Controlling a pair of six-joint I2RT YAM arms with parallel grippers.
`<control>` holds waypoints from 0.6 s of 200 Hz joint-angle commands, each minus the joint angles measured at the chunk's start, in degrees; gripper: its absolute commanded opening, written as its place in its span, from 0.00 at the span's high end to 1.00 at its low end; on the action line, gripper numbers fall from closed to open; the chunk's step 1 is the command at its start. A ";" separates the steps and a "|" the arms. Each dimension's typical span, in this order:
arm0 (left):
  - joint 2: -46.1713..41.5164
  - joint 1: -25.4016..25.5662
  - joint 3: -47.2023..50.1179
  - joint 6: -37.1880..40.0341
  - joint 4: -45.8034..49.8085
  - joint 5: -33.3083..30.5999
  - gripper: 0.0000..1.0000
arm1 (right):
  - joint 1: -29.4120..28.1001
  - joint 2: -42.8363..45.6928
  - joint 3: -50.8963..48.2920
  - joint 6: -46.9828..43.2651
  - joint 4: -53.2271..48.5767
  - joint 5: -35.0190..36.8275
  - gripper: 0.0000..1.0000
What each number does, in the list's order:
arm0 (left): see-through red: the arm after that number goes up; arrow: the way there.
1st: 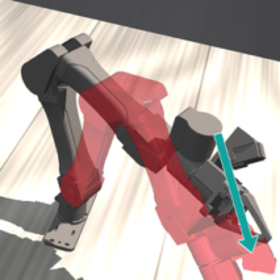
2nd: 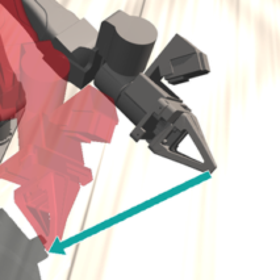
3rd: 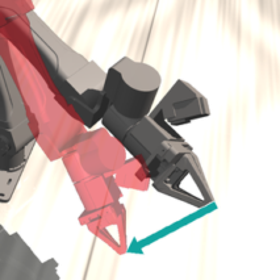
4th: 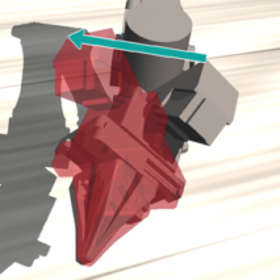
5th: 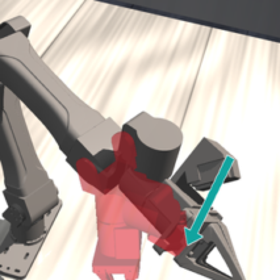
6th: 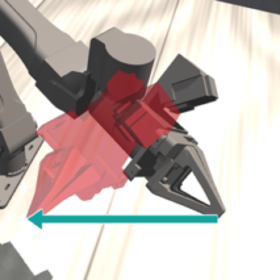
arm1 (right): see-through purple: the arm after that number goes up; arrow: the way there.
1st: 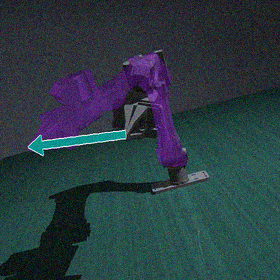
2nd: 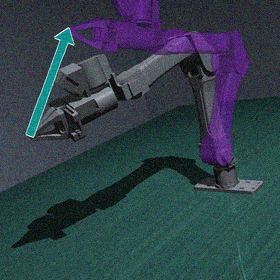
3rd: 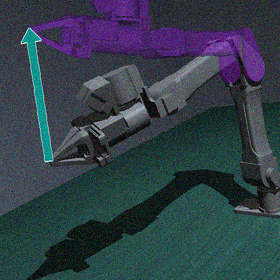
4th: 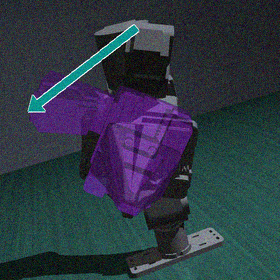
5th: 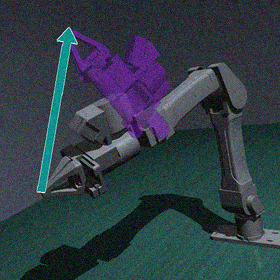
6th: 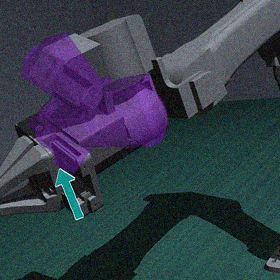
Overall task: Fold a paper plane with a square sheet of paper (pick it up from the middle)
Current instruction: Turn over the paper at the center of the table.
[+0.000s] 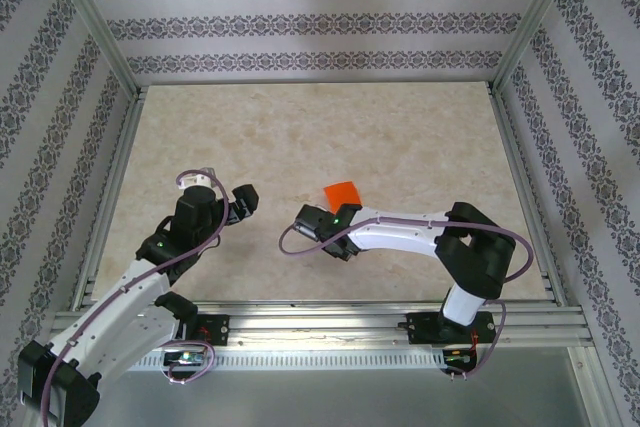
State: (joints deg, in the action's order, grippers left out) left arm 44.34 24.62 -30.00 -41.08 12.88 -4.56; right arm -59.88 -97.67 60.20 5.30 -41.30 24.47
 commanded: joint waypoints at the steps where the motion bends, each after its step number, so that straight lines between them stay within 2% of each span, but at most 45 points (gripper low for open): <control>1: 0.84 -0.78 -0.93 -1.37 -0.54 0.87 0.00 | -0.04 -0.21 2.04 2.24 0.62 -6.53 0.84; 24: 3.16 -0.80 -1.56 -0.85 -2.21 2.67 0.00 | 1.44 1.69 2.35 3.76 1.22 -13.58 0.71; 41: 5.85 -0.76 -2.85 -0.07 -3.19 5.56 0.00 | 3.28 7.81 0.15 5.99 4.87 -18.05 0.67; 46: 7.01 -0.73 -3.25 0.19 -3.66 7.11 0.00 | 3.91 10.33 -1.45 6.83 7.48 -18.43 0.63; 72: 13.55 -0.74 -4.71 -0.78 -8.64 15.60 0.09 | 9.97 23.75 -12.84 12.97 21.90 -21.45 0.37; 78: 15.16 -0.76 -5.02 -1.18 -9.95 17.43 0.12 | 12.45 26.84 -16.11 15.95 25.49 -23.33 0.26; 84: 16.83 -0.65 -5.36 -1.66 -11.11 19.27 0.16 | 14.96 29.71 -19.33 19.46 29.52 -25.21 0.12; 89: 18.24 -0.61 -5.56 -2.20 -12.29 20.74 0.19 | 16.99 31.78 -22.12 22.63 32.79 -27.08 0.06; 98: 20.71 -0.50 -6.06 -3.35 -14.00 23.21 0.23 | 21.17 34.49 -27.59 27.59 39.21 -30.86 0.08; 108: 23.47 -0.17 -6.59 -4.40 -15.70 25.55 0.27 | 25.91 35.73 -31.82 30.39 46.15 -39.06 0.15; 117: 25.61 0.25 -7.11 -5.17 -16.93 27.17 0.31 | 29.66 35.69 -34.00 33.54 49.55 -43.66 0.28; 120: 26.29 0.41 -7.24 -5.36 -17.19 27.62 0.31 | 30.59 35.50 -34.49 34.53 50.12 -44.51 0.35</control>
State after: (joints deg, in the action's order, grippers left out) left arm 66.52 24.62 -35.22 -43.62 2.42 14.76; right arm -36.40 -61.80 32.42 27.14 -6.94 -4.67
